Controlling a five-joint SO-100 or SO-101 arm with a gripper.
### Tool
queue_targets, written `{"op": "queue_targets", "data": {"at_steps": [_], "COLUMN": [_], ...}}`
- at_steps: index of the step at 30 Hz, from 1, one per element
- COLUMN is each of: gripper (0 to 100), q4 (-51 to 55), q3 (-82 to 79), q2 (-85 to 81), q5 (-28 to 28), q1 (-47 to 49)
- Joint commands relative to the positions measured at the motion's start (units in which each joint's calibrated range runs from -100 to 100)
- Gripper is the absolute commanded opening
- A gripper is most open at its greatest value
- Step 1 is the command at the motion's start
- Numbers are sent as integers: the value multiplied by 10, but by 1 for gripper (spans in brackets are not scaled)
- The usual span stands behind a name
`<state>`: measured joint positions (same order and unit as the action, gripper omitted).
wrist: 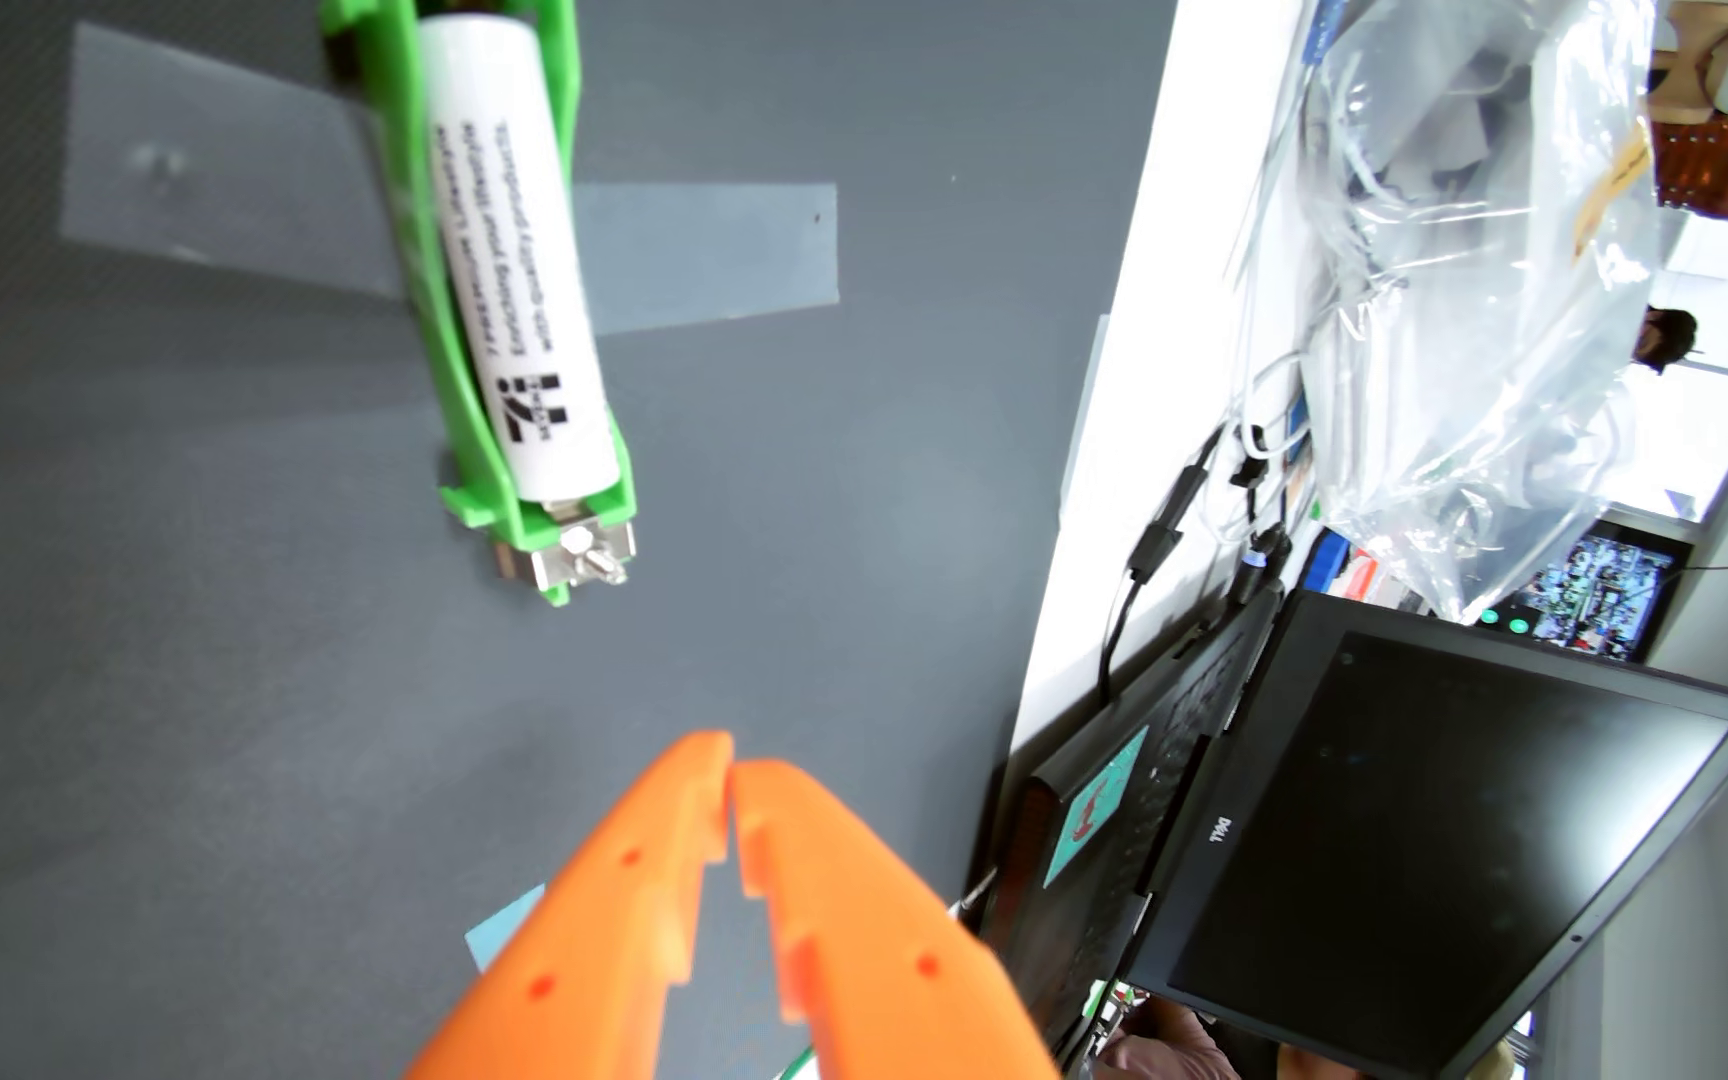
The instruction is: Insert Battery
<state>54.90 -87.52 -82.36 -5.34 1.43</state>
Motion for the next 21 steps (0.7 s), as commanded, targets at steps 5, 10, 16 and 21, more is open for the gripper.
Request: {"op": "queue_targets", "data": {"at_steps": [5, 10, 16, 21], "gripper": [1, 1, 1, 2], "q4": [5, 51, 61, 62], "q3": [-45, -53, -57, -57], "q2": [-86, -144, -146, -146], "q5": [2, 2, 2, 2], "q1": [-5, -4, -4, -3]}}
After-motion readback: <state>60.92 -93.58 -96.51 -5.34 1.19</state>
